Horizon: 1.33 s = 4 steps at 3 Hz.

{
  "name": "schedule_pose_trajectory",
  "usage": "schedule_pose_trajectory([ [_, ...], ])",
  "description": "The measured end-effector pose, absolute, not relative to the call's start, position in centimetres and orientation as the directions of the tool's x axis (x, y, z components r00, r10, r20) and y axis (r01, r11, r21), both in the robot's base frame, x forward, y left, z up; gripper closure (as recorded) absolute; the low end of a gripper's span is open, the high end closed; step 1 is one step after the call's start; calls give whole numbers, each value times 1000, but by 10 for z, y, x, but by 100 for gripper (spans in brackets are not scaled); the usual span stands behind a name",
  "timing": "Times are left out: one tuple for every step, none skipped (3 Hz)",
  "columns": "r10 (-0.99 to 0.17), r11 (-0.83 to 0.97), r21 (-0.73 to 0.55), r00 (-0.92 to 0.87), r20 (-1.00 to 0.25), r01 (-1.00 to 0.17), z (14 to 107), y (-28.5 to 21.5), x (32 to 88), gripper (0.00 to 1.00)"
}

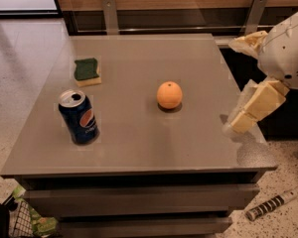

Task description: Pick pepsi can

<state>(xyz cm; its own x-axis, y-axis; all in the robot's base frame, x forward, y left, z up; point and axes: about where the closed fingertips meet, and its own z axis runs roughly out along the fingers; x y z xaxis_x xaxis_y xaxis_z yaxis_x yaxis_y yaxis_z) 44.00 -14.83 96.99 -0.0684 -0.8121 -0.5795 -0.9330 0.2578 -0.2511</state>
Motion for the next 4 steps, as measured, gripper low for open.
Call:
schedule_pose_trajectory([
  [-697, 205, -203, 2, -717, -957, 958, -107, 440, 0],
  [-559, 130, -126, 32, -829, -983, 953, -56, 433, 0],
  [-411, 71, -73, 37, -911, -995, 953, -9, 424, 0],
  [-414, 73, -72, 35, -909, -995, 952, -7, 424, 0],
])
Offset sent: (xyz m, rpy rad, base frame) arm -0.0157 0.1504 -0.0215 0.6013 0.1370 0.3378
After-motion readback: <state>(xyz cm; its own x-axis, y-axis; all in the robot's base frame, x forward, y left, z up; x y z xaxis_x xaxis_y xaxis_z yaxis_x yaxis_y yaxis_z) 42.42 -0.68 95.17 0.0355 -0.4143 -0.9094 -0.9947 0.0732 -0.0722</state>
